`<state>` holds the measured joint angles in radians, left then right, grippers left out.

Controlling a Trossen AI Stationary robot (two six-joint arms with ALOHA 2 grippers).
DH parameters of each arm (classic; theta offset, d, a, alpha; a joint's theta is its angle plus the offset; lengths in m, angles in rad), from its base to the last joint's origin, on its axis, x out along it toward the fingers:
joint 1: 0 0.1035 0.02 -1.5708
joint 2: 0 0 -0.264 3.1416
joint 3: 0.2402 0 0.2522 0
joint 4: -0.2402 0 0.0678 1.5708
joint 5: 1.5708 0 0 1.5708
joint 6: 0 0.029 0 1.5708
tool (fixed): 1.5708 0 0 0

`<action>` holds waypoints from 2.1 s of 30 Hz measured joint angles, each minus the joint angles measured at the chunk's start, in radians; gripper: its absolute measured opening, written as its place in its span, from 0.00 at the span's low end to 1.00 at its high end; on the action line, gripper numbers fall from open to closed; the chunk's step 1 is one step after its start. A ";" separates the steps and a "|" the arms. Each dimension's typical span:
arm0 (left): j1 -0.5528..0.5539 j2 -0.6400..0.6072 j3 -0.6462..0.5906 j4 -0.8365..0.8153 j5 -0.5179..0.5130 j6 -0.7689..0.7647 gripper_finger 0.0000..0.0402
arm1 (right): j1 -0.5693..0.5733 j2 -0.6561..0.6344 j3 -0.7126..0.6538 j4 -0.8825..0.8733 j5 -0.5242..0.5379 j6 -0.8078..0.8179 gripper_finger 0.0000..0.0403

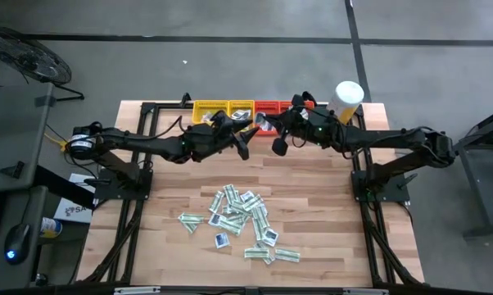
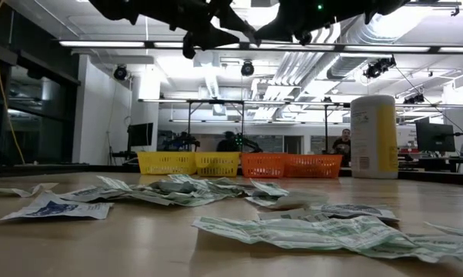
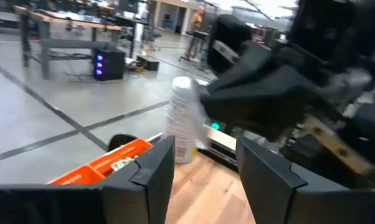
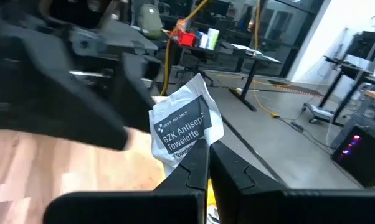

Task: Pick & Place First Aid Supplies
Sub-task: Put the gray packet into the right yellow bin

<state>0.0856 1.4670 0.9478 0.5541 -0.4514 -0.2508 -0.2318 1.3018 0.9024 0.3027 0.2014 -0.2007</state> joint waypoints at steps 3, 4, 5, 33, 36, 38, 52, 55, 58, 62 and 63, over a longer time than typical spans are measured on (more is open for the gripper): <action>0.000 0.000 0.000 0.006 -0.031 0.000 0.42 | 0.003 0.000 0.000 0.000 -0.022 0.002 0.00; 0.000 0.000 0.000 0.008 -0.034 0.000 0.42 | 0.004 0.000 0.000 0.000 -0.025 0.002 0.00; 0.000 0.000 0.000 0.013 -0.034 0.000 0.42 | 0.004 0.000 0.000 0.000 -0.026 0.002 0.00; 0.002 0.010 -0.001 0.012 -0.040 -0.007 0.01 | 0.003 -0.002 0.000 -0.022 -0.057 0.017 0.07; 0.021 0.010 -0.001 -0.027 -0.039 -0.063 0.01 | -0.015 -0.020 0.000 -0.053 -0.072 0.068 0.14; 0.042 0.010 -0.001 -0.058 -0.032 -0.103 0.01 | -0.041 -0.041 0.000 -0.086 -0.110 0.148 0.20; 0.310 0.028 -0.001 -0.441 0.186 -0.498 0.00 | -0.200 -0.187 0.000 -0.439 -0.141 0.279 0.49; 0.376 0.066 -0.002 -0.430 0.255 -0.537 0.00 | -0.216 -0.205 0.000 -0.512 -0.143 0.279 0.49; 0.426 0.125 0.000 -0.372 0.341 -0.548 0.00 | -0.233 -0.222 0.000 -0.594 -0.141 0.267 0.50; 0.465 0.204 0.033 -0.364 0.426 -0.590 0.00 | -0.262 -0.241 0.000 -0.671 -0.141 0.268 0.50; 0.475 0.220 0.046 -0.377 0.450 -0.595 0.00 | -0.268 -0.246 0.000 -0.684 -0.141 0.272 0.50</action>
<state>0.5607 1.6873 0.9939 0.1766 -0.0017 -0.8455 -0.5000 1.0562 0.9023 -0.3814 0.0603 0.0716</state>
